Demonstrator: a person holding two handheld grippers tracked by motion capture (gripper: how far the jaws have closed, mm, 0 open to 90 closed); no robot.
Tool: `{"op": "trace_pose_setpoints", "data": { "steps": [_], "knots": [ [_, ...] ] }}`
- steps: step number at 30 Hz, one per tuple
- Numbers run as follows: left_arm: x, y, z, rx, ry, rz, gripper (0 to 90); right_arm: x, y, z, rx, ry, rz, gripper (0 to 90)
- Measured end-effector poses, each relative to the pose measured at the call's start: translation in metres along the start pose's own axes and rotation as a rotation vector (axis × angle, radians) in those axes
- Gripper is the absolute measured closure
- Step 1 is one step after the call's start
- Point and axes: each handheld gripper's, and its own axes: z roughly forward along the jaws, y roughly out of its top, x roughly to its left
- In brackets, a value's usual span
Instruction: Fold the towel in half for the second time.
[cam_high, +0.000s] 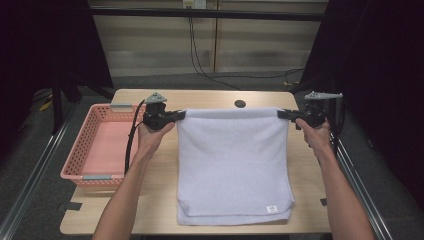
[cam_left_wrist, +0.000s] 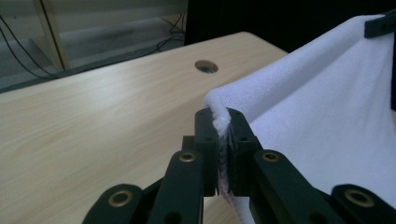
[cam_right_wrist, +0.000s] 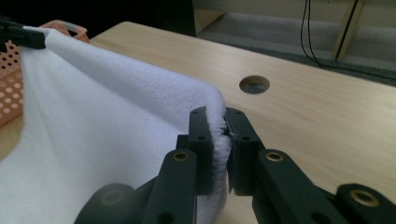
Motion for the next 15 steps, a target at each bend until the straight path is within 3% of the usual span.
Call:
{"op": "trace_pose_setpoints", "data": {
  "steps": [4,6,8,9,15],
  "knots": [
    [-0.004,-0.008,-0.004,0.025,-0.036,0.006,85.5,0.004,-0.004,-0.006,0.004,0.013,-0.01,82.6],
    [-0.008,-0.015,-0.008,0.042,-0.035,0.016,85.5,0.007,-0.012,-0.01,0.01,0.038,-0.013,82.6],
    [-0.012,-0.02,-0.012,0.049,-0.061,-0.001,85.6,0.009,-0.022,-0.014,0.018,0.057,-0.009,82.6],
    [-0.016,-0.022,-0.014,0.056,-0.057,0.018,85.5,0.01,-0.026,-0.017,0.02,0.062,-0.011,82.6],
    [-0.038,-0.036,-0.037,0.012,-0.092,0.013,85.5,0.028,-0.04,-0.039,0.017,0.108,-0.046,82.6]
  ]
}}
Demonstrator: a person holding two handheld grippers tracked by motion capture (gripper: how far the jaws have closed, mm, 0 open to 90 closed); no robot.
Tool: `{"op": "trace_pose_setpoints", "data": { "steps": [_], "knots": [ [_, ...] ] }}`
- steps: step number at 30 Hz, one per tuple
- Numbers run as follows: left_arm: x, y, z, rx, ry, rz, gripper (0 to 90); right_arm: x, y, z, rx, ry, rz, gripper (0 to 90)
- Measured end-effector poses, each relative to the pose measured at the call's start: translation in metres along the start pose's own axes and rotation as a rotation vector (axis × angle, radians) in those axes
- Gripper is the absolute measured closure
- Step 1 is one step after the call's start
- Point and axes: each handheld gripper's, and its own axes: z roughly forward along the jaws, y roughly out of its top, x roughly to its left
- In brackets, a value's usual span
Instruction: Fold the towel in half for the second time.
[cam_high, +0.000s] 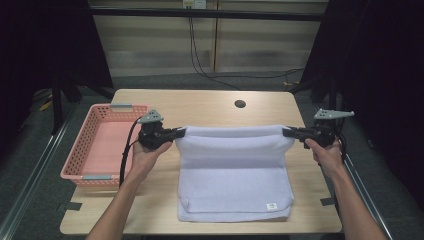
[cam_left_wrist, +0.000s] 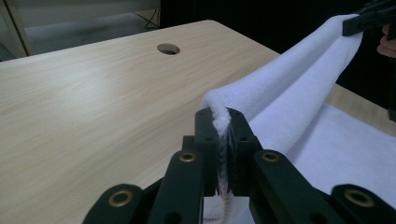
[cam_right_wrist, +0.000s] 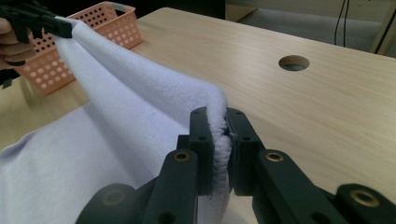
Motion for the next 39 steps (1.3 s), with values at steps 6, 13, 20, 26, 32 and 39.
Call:
{"op": "trace_pose_setpoints", "data": {
  "steps": [6,13,20,26,32,39],
  "knots": [
    [-0.023,-0.011,-0.024,-0.036,-0.048,0.006,85.5,0.024,-0.013,-0.025,-0.006,0.045,-0.033,82.6],
    [-0.048,-0.037,-0.041,0.039,-0.084,0.022,85.2,0.058,-0.046,-0.045,0.026,0.08,-0.056,82.3],
    [-0.065,-0.072,-0.041,0.151,-0.121,0.023,84.3,0.083,-0.087,-0.05,0.14,0.083,-0.087,80.6],
    [-0.075,-0.102,-0.041,0.246,-0.147,0.037,81.5,0.095,-0.116,-0.049,0.256,0.157,-0.084,75.3],
    [-0.089,-0.115,-0.055,0.27,-0.2,0.051,71.3,0.105,-0.122,-0.06,0.27,0.191,-0.106,65.5],
    [-0.089,-0.112,-0.071,0.186,-0.229,0.021,56.9,0.113,-0.123,-0.072,0.209,0.187,-0.08,53.5]
  ]
}}
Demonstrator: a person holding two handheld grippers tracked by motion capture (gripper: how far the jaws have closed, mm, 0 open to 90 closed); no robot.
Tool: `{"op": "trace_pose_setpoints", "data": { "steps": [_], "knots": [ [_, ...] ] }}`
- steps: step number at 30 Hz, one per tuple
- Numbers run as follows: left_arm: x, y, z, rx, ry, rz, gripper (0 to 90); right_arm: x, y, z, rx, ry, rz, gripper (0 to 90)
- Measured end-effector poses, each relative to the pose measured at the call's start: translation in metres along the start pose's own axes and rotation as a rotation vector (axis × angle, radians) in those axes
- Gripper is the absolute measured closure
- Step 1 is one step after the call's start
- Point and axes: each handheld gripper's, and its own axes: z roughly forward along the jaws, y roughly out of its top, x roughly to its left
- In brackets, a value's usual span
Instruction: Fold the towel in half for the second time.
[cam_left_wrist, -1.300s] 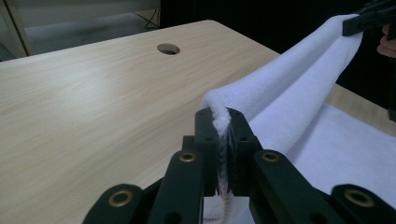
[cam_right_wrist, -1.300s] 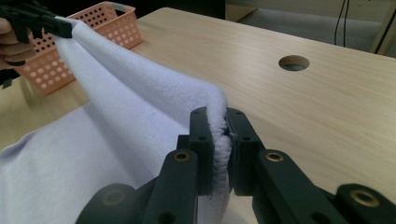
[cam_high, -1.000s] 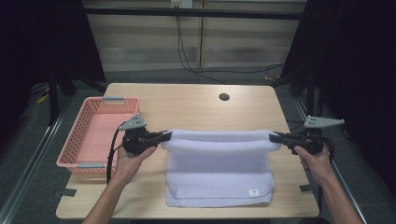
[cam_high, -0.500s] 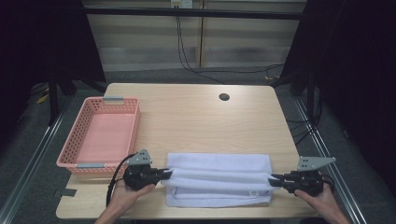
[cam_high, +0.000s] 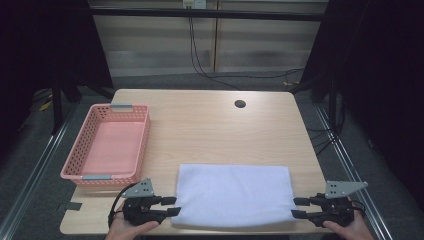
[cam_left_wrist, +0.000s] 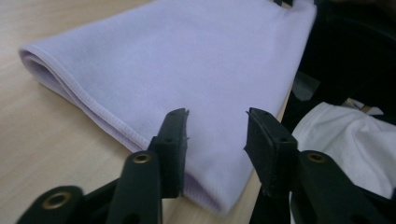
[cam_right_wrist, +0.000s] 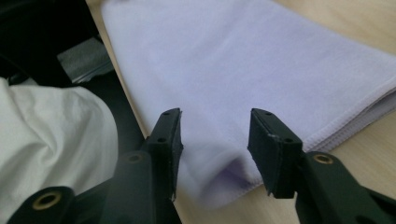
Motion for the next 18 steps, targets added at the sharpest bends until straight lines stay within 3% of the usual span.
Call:
{"op": "trace_pose_setpoints", "data": {
  "steps": [3,6,7,9,10,14,18],
  "knots": [
    [0.01,0.005,0.006,0.007,0.035,-0.015,58.2,0.002,0.003,0.001,-0.007,-0.031,0.01,53.5],
    [0.019,0.009,0.015,0.034,0.065,-0.037,59.7,-0.001,0.006,0.007,-0.007,-0.059,0.053,51.5],
    [0.029,0.014,0.026,0.049,0.083,-0.054,59.7,-0.006,0.01,0.022,-0.005,-0.083,0.1,50.2],
    [0.033,0.016,0.031,0.053,0.092,-0.058,59.6,-0.008,0.012,0.03,0.001,-0.082,0.112,50.1],
    [0.042,0.019,0.042,0.064,0.133,-0.054,59.5,-0.009,0.015,0.044,0.055,-0.124,0.112,48.4],
    [0.054,0.019,0.048,0.089,0.136,-0.085,58.4,-0.015,0.021,0.062,0.105,-0.141,0.148,44.2],
    [0.056,0.016,0.052,0.089,0.135,-0.098,56.5,-0.022,0.022,0.073,0.146,-0.163,0.159,42.8]
  ]
}}
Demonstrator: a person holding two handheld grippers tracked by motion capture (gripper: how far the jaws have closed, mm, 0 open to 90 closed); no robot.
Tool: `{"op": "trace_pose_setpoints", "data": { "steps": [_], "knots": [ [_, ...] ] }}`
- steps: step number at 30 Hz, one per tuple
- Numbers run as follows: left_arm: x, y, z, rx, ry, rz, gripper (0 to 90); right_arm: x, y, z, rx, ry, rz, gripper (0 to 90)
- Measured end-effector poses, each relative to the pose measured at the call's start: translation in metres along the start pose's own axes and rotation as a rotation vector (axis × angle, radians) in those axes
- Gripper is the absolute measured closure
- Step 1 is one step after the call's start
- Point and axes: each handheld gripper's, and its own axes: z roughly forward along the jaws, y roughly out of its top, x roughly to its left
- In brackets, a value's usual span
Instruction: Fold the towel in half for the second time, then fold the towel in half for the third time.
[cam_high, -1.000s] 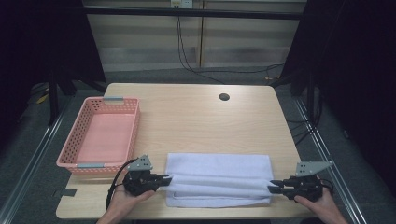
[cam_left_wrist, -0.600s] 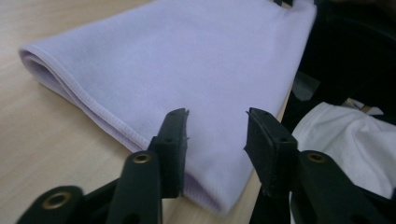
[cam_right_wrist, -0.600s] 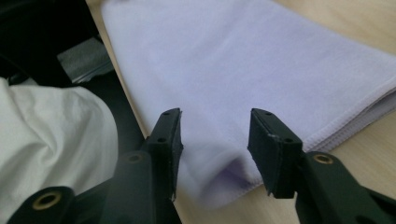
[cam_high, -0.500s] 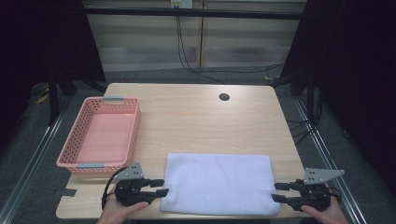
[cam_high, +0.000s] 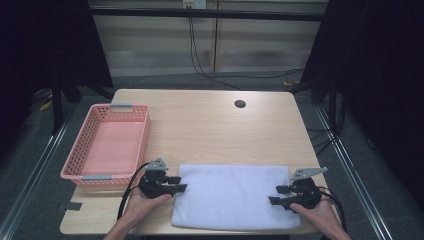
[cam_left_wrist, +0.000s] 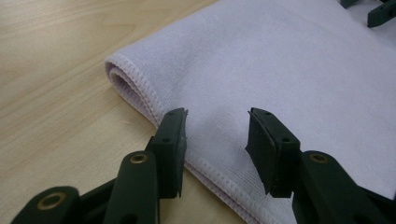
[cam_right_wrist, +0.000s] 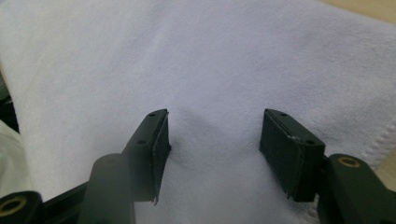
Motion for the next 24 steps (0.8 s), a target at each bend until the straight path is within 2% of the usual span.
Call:
{"op": "trace_pose_setpoints", "data": {
  "steps": [3,5,6,7,8,9,10,11,12,13,14,15,16,18,19,20,21,22,24],
  "knots": [
    [0.001,0.001,0.006,-0.004,0.001,0.004,56.6,-0.004,0.002,0.002,-0.007,-0.015,-0.002,46.8],
    [0.002,0.001,0.008,-0.015,-0.005,-0.011,56.8,-0.009,0.003,0.001,-0.009,-0.03,-0.01,52.1],
    [0.004,0.003,0.012,-0.03,-0.021,-0.031,56.7,-0.015,0.004,0.001,-0.018,-0.029,-0.002,51.8],
    [0.004,0.003,0.012,-0.03,-0.021,-0.031,56.7,-0.015,0.004,0.001,-0.018,-0.029,-0.002,51.8],
    [0.006,0.009,0.017,-0.027,-0.03,-0.031,56.7,-0.025,0.006,0.001,-0.028,-0.028,0.015,51.4],
    [0.006,0.009,0.017,-0.027,-0.03,-0.031,56.7,-0.025,0.006,0.001,-0.028,-0.028,0.015,51.4],
    [0.007,0.015,0.024,-0.021,-0.025,-0.015,56.5,-0.034,0.01,0.001,-0.035,-0.047,0.021,49.5],
    [0.007,0.015,0.024,-0.021,-0.025,-0.015,56.1,-0.038,0.012,0.002,-0.039,-0.056,0.031,48.2],
    [0.006,0.022,0.031,-0.016,-0.021,-0.012,55.3,-0.042,0.014,0.002,-0.044,-0.068,0.028,46.0],
    [0.006,0.022,0.031,-0.016,-0.021,-0.012,54.1,-0.042,0.014,0.002,-0.044,-0.068,0.028,46.0],
    [0.005,0.028,0.034,-0.009,-0.01,-0.003,53.5,-0.047,0.017,0.004,-0.052,-0.077,0.036,40.3],
    [0.005,0.028,0.034,-0.009,-0.01,-0.003,52.8,-0.047,0.017,0.004,-0.052,-0.077,0.036,40.3],
    [0.005,0.032,0.033,-0.027,-0.013,-0.011,51.4,-0.043,0.018,0.003,-0.067,-0.077,0.037,38.3],
    [0.007,0.034,0.032,-0.008,-0.01,0.002,49.6,-0.031,0.019,0.002,-0.08,-0.075,0.007,37.9],
    [0.007,0.034,0.032,-0.008,-0.01,0.002,49.4,-0.031,0.019,0.002,-0.08,-0.075,0.007,37.9],
    [0.01,0.038,0.03,-0.002,0.001,0.006,48.8,-0.016,0.02,0.004,-0.084,-0.025,-0.014,37.0],
    [0.012,0.041,0.029,-0.005,0.006,0.007,48.6,-0.007,0.02,0.005,-0.092,-0.01,-0.024,36.0],
    [0.013,0.043,0.028,-0.029,0.005,0.006,48.3,0.002,0.022,0.008,-0.093,0.016,-0.035,35.9],
    [0.017,0.048,0.026,-0.047,0.006,-0.016,47.7,0.019,0.027,0.014,-0.097,0.044,-0.061,34.8]
  ]
}}
